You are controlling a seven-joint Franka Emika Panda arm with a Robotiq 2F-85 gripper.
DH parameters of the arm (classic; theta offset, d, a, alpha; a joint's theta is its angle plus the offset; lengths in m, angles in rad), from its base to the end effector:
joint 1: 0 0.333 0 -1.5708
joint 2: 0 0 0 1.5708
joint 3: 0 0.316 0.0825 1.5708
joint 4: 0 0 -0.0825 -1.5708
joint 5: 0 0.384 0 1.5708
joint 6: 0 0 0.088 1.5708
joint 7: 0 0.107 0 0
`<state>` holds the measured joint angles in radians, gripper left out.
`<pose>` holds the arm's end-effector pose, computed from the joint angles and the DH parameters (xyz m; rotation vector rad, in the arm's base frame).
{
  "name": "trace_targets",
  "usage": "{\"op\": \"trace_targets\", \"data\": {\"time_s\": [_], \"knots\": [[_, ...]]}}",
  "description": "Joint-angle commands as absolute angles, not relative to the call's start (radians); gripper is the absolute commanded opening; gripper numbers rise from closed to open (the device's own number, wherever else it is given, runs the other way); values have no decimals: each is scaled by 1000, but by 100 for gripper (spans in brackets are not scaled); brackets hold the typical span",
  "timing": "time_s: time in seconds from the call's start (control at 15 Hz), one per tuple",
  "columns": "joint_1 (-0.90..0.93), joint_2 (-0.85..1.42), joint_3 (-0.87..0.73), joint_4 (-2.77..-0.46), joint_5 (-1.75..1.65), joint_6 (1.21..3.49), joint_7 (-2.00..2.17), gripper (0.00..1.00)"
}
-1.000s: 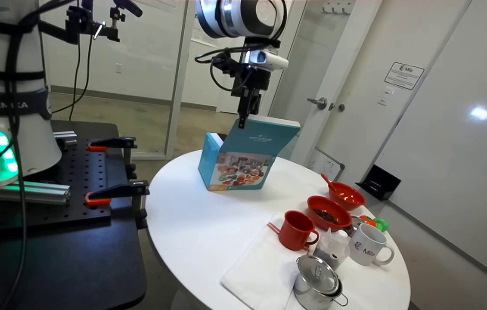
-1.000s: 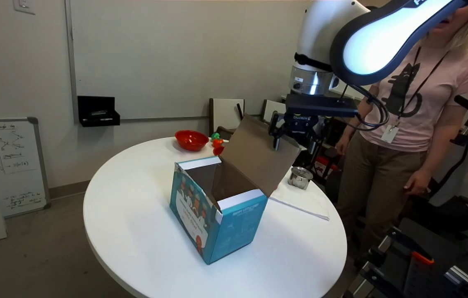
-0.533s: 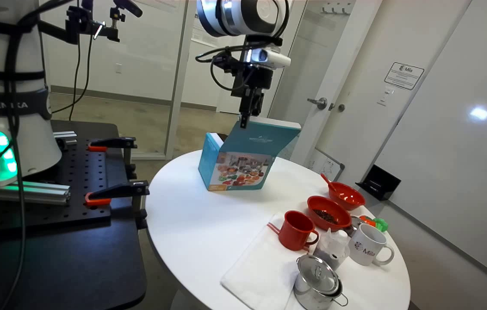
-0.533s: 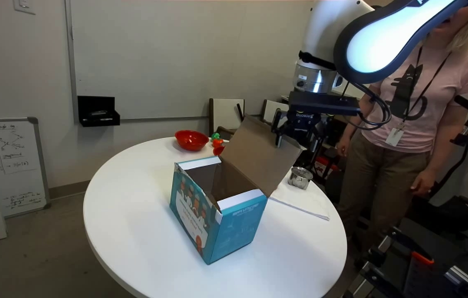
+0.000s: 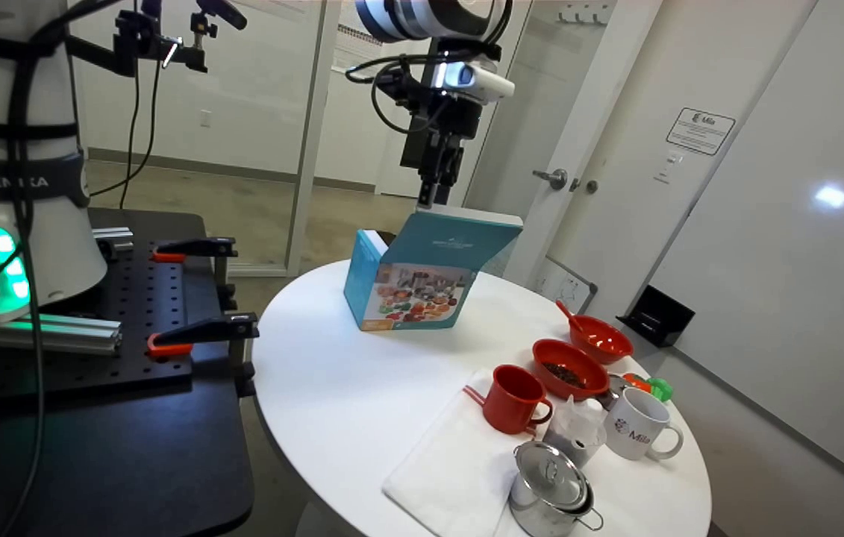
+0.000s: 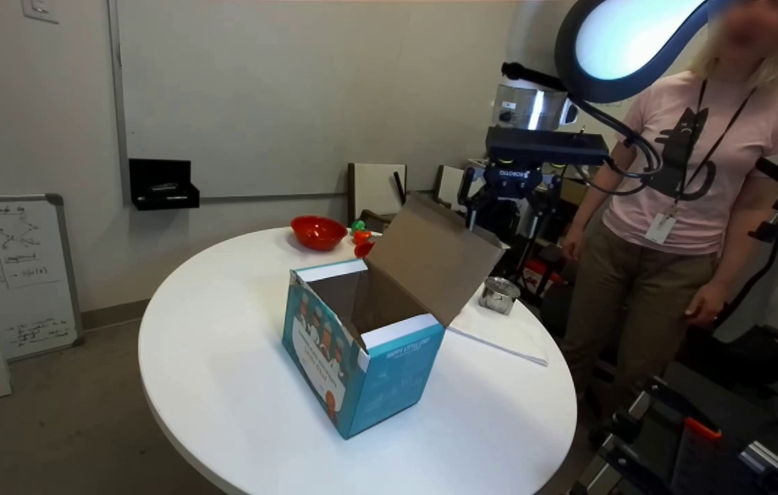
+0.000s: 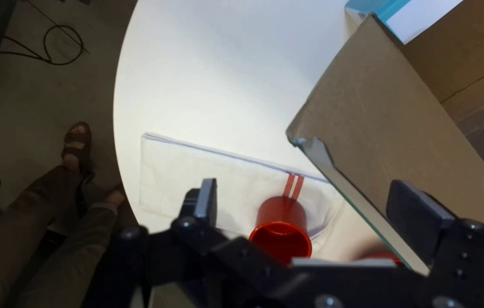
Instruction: Open the lid of the box then put the red cup in the box
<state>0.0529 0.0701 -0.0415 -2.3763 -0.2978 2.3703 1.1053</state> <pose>0.4938 0.0022 0.2874 2.6558 -1.2369 0.0629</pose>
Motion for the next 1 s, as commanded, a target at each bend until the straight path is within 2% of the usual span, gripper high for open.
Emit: {"op": "trace_targets", "data": {"time_s": [0.0,0.6,0.93], "knots": [[40,68,-41,-2388,-312,2345,1129,100],[32,101,-45,-2413,-302,2413,1165,100],[25,199,-64,-2399,-287,2499,1153,100]]}}
